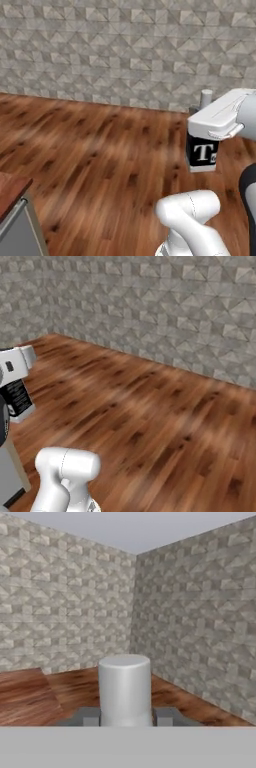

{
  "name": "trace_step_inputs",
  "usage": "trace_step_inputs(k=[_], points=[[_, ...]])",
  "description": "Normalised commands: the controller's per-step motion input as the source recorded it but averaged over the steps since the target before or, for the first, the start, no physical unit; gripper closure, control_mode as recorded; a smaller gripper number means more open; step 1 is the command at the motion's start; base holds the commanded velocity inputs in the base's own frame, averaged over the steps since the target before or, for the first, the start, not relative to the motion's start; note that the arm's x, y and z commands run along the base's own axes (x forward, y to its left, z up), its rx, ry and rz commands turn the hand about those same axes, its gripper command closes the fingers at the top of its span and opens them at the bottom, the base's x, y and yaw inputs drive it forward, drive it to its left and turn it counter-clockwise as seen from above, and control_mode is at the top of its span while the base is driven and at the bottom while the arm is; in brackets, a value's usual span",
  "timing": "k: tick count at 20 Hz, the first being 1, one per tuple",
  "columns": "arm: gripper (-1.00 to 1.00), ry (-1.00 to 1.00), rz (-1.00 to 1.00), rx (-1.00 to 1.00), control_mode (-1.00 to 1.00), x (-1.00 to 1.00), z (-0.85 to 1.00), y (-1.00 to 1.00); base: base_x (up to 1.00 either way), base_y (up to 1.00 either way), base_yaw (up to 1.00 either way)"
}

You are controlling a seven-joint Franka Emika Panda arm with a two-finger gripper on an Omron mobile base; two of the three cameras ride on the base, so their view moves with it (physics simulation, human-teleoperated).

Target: Get the candle and the liquor from the cabinet and move them to the dining counter.

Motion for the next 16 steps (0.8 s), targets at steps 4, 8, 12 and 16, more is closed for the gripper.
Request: trace_step_inputs(k=[4, 8, 12, 16], points=[[1.00, 0.00, 0.00, 0.00, 1.00, 0.00, 0.00, 0.00, 0.55, -0.14, 0.34], [1.00, 0.00, 0.00, 0.00, 1.00, 0.00, 0.00, 0.00, 0.64, -0.12, 0.33], [1.00, 0.00, 0.00, 0.00, 1.00, 0.00, 0.00, 0.00, 0.68, -0.09, 0.33], [1.00, 0.00, 0.00, 0.00, 1.00, 0.00, 0.00, 0.00, 0.65, -0.11, 0.34]])
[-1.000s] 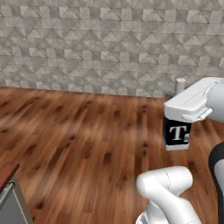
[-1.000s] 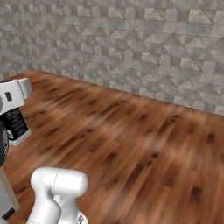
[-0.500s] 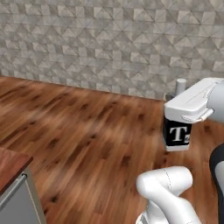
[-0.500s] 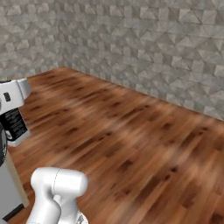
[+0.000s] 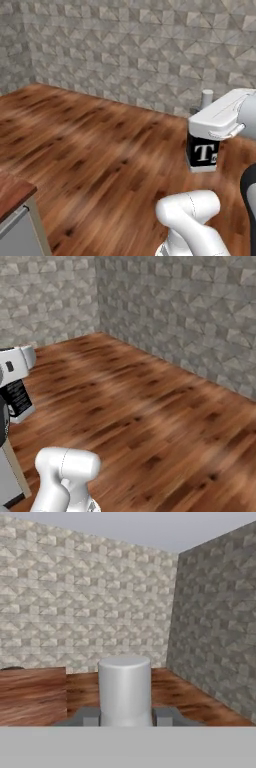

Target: Get the candle and the liquor from the cabinet and move them to the dining counter.

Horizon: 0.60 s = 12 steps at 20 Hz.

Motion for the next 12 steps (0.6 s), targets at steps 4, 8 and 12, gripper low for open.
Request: trace_step_inputs(k=[4, 8, 12], points=[[1.00, 0.00, 0.00, 0.00, 1.00, 0.00, 0.00, 0.00, 0.67, -0.09, 0.35], [1.00, 0.00, 0.00, 0.00, 1.00, 0.00, 0.00, 0.00, 0.56, -0.01, 0.40], [1.00, 0.00, 0.00, 0.00, 1.00, 0.00, 0.00, 0.00, 0.40, 0.00, 0.51]])
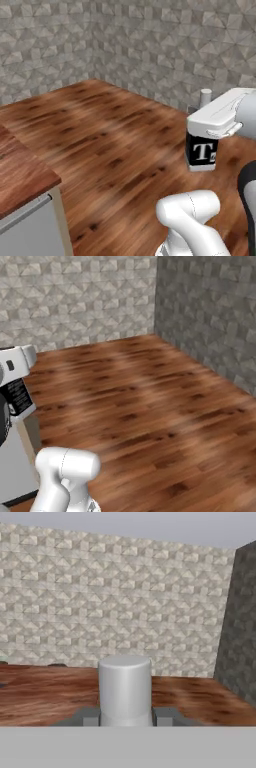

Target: Get the candle and the liquor from the cabinet and move them to the dining counter.

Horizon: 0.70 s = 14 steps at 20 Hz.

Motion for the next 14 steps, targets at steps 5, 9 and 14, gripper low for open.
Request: trace_step_inputs(k=[5, 9, 14], points=[[1.00, 0.00, 0.00, 0.00, 1.00, 0.00, 0.00, 0.00, 0.48, 0.00, 0.51], [1.00, 0.00, 0.00, 0.00, 1.00, 0.00, 0.00, 0.00, 0.60, -0.02, 0.46], [1.00, 0.00, 0.00, 0.00, 1.00, 0.00, 0.00, 0.00, 0.90, -0.24, 0.37]])
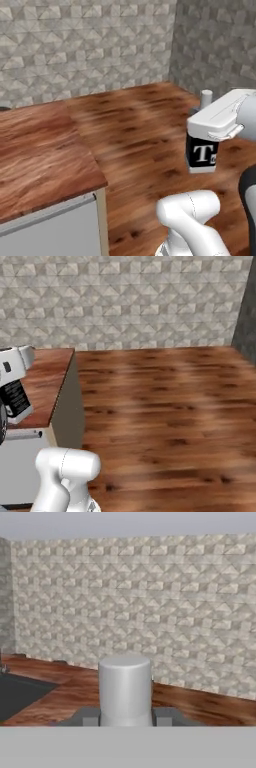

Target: Get the candle and the liquor from the cabinet and move them to the dining counter.

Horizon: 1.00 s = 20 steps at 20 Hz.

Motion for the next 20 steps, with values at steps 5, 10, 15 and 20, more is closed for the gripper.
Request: trace_step_inputs(k=[5, 10, 15, 20], points=[[1.00, 0.00, 0.00, 0.00, 1.00, 0.00, 0.00, 0.00, 1.00, -0.40, 0.33], [1.00, 0.00, 0.00, 0.00, 1.00, 0.00, 0.00, 0.00, 0.93, -0.52, 0.31], [1.00, 0.00, 0.00, 0.00, 1.00, 0.00, 0.00, 0.00, 0.22, -0.77, 0.28], [1.00, 0.00, 0.00, 0.00, 1.00, 0.00, 0.00, 0.00, -0.01, -0.81, 0.30]])
